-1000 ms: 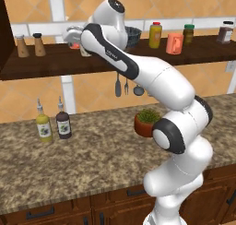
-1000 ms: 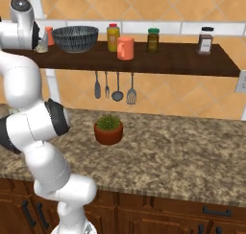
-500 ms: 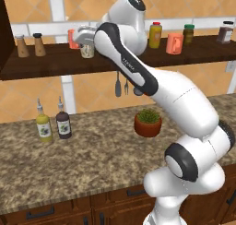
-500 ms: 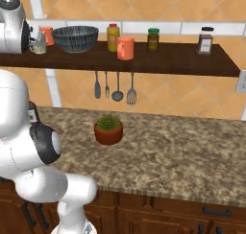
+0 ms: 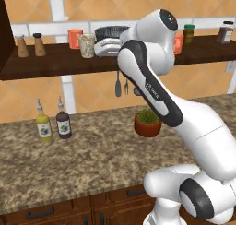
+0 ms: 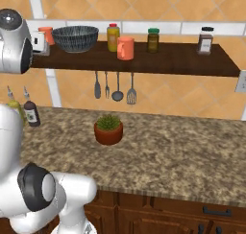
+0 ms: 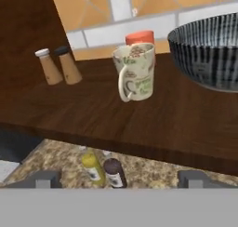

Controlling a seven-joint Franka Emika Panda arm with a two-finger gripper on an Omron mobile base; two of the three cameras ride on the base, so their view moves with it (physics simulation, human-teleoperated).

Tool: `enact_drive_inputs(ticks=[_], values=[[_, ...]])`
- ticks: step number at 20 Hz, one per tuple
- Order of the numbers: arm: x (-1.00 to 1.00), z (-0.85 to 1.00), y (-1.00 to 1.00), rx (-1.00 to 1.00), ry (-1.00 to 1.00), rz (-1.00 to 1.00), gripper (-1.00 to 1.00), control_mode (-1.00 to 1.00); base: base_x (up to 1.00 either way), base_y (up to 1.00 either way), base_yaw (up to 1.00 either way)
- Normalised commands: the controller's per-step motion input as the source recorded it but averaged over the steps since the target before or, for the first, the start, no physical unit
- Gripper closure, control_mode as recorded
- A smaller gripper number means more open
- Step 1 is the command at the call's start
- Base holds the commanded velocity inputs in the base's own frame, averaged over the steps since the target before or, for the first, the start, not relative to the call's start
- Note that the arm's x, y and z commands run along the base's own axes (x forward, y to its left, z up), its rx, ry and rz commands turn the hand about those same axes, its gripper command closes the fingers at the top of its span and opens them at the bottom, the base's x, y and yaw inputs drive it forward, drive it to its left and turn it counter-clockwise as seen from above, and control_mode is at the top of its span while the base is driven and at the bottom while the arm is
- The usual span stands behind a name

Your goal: Gather all objects into one cabinet and sort the glasses and bowls to opposite sides.

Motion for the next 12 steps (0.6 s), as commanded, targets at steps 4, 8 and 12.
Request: enact_drive_inputs(ticks=[4,8,12], values=[[-0.57,0.3,-0.61,-0.04,-0.23,-0.02,-1.0,-1.0,0.0,0.0,0.0],[-0.65,0.42,-0.57,-0.01,-0.14,-0.04,-1.0,-1.0,0.0,0.0,0.0],[-0.39,0.19,-0.5,0.03,0.0,-0.18,-1.0,-1.0,0.0,0.0,0.0]])
